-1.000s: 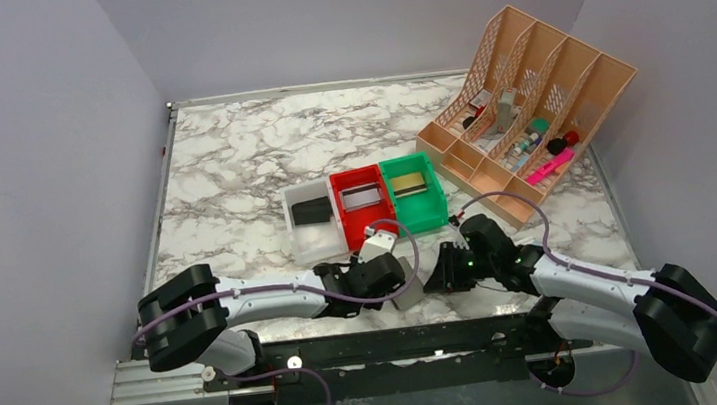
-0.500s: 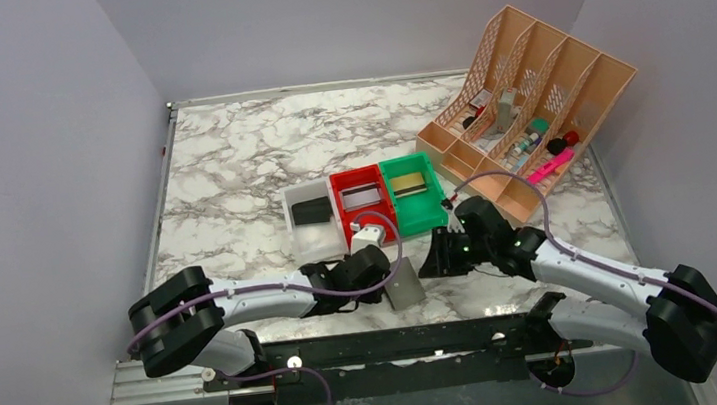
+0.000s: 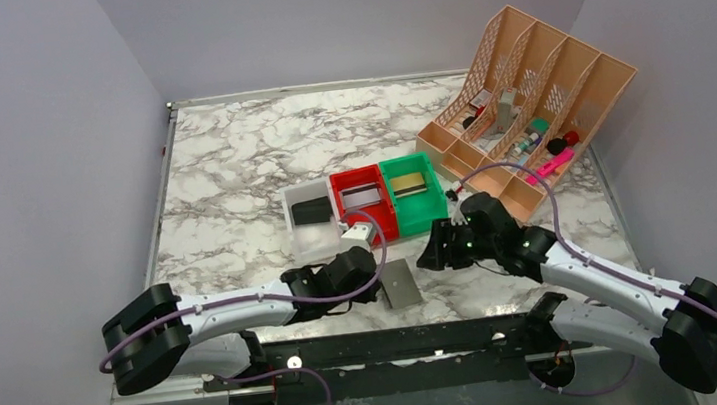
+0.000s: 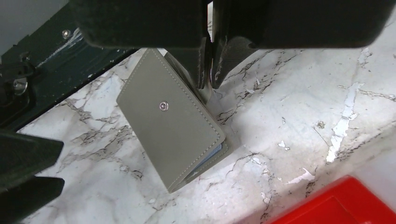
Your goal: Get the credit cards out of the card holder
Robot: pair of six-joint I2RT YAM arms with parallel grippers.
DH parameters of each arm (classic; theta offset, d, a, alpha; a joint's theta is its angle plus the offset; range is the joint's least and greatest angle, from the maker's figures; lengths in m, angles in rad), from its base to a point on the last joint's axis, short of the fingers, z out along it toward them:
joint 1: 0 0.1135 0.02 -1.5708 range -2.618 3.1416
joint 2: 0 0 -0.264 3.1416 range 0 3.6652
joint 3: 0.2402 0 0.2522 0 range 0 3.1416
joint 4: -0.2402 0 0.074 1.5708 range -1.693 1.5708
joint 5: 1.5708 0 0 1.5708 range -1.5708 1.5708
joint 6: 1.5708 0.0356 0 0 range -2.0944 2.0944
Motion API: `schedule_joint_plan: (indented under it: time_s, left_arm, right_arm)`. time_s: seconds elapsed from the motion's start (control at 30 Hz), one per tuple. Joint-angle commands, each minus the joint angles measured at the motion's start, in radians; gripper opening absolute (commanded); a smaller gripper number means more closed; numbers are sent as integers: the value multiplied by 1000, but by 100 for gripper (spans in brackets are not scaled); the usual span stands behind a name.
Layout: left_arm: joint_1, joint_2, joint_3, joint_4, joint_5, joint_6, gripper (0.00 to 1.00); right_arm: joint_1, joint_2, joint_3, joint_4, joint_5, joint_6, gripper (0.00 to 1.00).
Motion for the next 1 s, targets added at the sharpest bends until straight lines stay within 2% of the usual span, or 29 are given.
schedule_joint_plan:
  time_s: [0.0, 0.1, 0.27, 0.33, 0.47, 0.63, 0.83, 0.97]
  left_arm:
    - [2, -85, -6, -32, -11, 53, 0]
    - [6, -117, 8, -63, -13, 66, 0]
    - [8, -154, 25, -49, -13, 79, 0]
    - [8, -155, 41, -30, -3, 88, 0]
    - [8, -134, 118, -81, 4, 99, 0]
    - [8, -131, 141, -93, 19, 125, 0]
    - [7, -100, 96, -144, -3, 100, 0]
    - [8, -146, 37, -177, -49, 42, 0]
  right_arm:
    - [14, -51, 8, -13, 126, 20, 58]
    - [50, -47, 31, 39, 96, 24, 58]
    - [173, 8, -4, 177, 147, 13, 58]
    - [175, 11, -12, 196, 171, 19, 58]
    - [175, -13, 60, 128, 279, 38, 58]
    - [175, -32, 75, 69, 381, 69, 56]
    - [175, -49, 32, 114, 381, 78, 55]
    - [175, -44, 22, 156, 345, 54, 52]
